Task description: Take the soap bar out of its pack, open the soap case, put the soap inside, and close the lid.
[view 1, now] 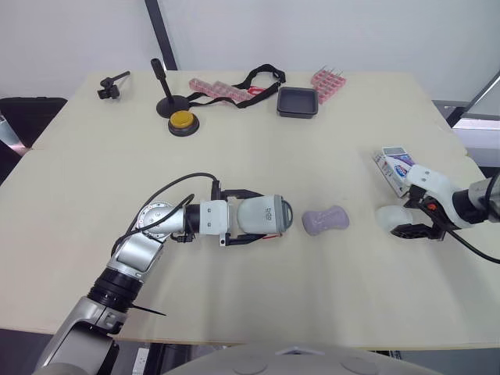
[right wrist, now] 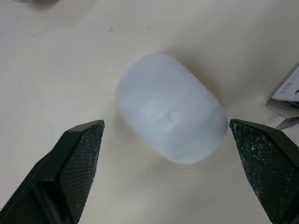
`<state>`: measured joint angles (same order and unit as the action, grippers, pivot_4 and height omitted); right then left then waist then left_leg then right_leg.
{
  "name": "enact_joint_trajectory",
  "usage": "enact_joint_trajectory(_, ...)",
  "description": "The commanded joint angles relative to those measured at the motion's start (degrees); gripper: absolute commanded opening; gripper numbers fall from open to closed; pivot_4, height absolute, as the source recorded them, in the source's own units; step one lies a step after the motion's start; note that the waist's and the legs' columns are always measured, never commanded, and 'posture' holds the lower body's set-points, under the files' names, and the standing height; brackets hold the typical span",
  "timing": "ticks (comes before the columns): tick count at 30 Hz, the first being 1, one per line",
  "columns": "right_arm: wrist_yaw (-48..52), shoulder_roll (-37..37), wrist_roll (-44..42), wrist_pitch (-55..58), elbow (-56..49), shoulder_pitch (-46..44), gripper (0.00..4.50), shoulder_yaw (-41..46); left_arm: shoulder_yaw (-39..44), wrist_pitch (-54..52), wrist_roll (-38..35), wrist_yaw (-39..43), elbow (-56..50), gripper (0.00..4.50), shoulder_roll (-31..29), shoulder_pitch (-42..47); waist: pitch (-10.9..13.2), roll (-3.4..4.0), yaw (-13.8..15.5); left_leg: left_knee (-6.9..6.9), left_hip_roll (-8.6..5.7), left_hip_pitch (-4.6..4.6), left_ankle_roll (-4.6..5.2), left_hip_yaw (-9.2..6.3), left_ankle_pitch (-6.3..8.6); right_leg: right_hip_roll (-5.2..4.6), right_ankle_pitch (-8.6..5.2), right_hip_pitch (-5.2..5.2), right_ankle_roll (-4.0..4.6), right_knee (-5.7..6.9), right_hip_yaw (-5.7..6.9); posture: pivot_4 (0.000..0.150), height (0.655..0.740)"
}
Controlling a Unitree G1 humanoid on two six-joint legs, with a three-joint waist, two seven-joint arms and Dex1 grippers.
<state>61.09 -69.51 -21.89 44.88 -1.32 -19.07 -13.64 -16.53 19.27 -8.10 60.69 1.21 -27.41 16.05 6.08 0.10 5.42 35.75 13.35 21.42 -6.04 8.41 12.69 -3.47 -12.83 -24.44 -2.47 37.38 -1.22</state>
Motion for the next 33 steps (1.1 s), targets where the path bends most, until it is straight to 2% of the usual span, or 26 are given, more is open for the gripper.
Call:
enact_joint_trajectory(1, 0.0, 0.4, -2.4, -1.8, -3.1, 1.7, 4.49, 8.9, 0.7, 0.3, 0.0, -0.5, -1.3, 3.48, -0.5, 0.2, 0.0, 0.00, 0.0, 0.00, 0.00, -0.01, 0.00, 0.00, 0.00, 0.00, 0.00, 0.00, 0.00, 0.01, -0.01, 0.150, 0.7291)
enact_joint_trajectory(2, -0.6, 1.7, -4.3, -2.4, -4.1, 2.9, 4.49, 13.1, 0.7, 0.2, -0.1, -0.5, -1.3, 3.48, -0.6, 0.2, 0.0, 0.00, 0.0, 0.00, 0.00, -0.01, 0.01, 0.00, 0.00, 0.00, 0.00, 0.00, 0.00, 0.01, -0.01, 0.150, 0.7291)
enact_joint_trajectory(4, 1.7, 7.4, -8.7, -11.6, -7.0, 9.1, 4.49, 24.9, 1.0, -0.7, -0.4, -0.3, -1.0, 3.48, -1.0, 0.4, 0.0, -0.03, 0.1, 0.02, 0.04, -0.02, 0.01, 0.01, 0.01, -0.03, 0.00, 0.00, 0.00, 0.02, -0.03, 0.150, 0.7291)
enact_joint_trajectory(6, 3.4, 12.1, -12.3, -15.4, -9.6, 13.8, 4.49, 32.4, 1.1, -1.5, -0.6, -0.2, -0.8, 3.48, -1.3, 0.6, 0.0, 0.02, 0.4, 0.09, 0.12, 0.00, 0.10, 0.02, 0.06, -0.08, 0.00, -0.03, 0.01, 0.03, 0.01, 0.150, 0.7291)
enact_joint_trajectory(10, 4.8, 22.9, -17.0, -22.7, -16.5, 24.3, 4.49, 40.1, 1.5, -3.6, -1.8, 0.6, -0.5, 3.48, -2.0, 1.4, -0.1, 0.03, 1.1, 0.21, 0.10, 0.01, 0.22, 0.04, 0.13, -0.11, -0.01, -0.13, 0.02, 0.04, 0.03, 0.150, 0.7291)
enact_joint_trajectory(14, 12.0, 32.1, -12.7, -38.2, -20.6, 39.0, 4.49, 37.5, 1.5, -7.8, -2.7, 2.3, -0.1, 3.48, -3.2, 2.8, -0.1, 0.06, 1.1, 0.29, 0.10, 0.01, 0.32, 0.00, 0.19, -0.16, -0.02, -0.22, 0.04, 0.01, 0.11, 0.150, 0.7291)
enact_joint_trajectory(17, 16.1, 34.8, -9.6, -47.1, -17.4, 43.1, 4.49, 34.9, 1.5, -11.4, -3.1, 3.2, -0.4, 3.48, -3.9, 3.8, -0.1, 0.06, -0.2, 0.34, 0.00, 0.04, 0.33, 0.15, 0.20, -0.26, -0.03, -0.24, 0.06, -0.01, 0.07, 0.150, 0.7291)
enact_joint_trajectory(22, 16.6, 37.0, -6.7, -55.2, -11.5, 44.1, 4.49, 32.1, 0.3, -19.6, -2.8, 5.9, -2.0, 3.48, -6.1, 5.6, -0.1, 0.03, -1.9, 0.33, -0.01, 0.02, 0.32, 0.14, 0.20, -0.28, -0.03, -0.09, 0.06, -0.01, 0.06, 0.150, 0.7291)
enact_joint_trajectory(30, 15.6, 36.1, -6.3, -57.9, -9.4, 44.3, 4.49, 29.7, -4.6, -33.6, 2.4, 7.2, -8.3, 3.48, -9.5, 10.7, -0.1, 0.04, -1.8, 0.22, -0.06, 0.02, 0.33, -0.01, 0.19, -0.31, -0.03, -0.08, 0.06, -0.11, 0.08, 0.150, 0.7291)
enact_joint_trajectory(33, 15.0, 35.8, -6.2, -58.2, -8.8, 43.6, 4.49, 29.1, -6.5, -40.1, 2.9, 6.5, -11.8, 3.48, -8.7, 13.0, -0.1, 0.04, -1.8, 0.20, -0.07, 0.04, 0.33, 0.00, 0.19, -0.32, -0.03, -0.03, 0.07, -0.14, 0.07, 0.150, 0.7291)
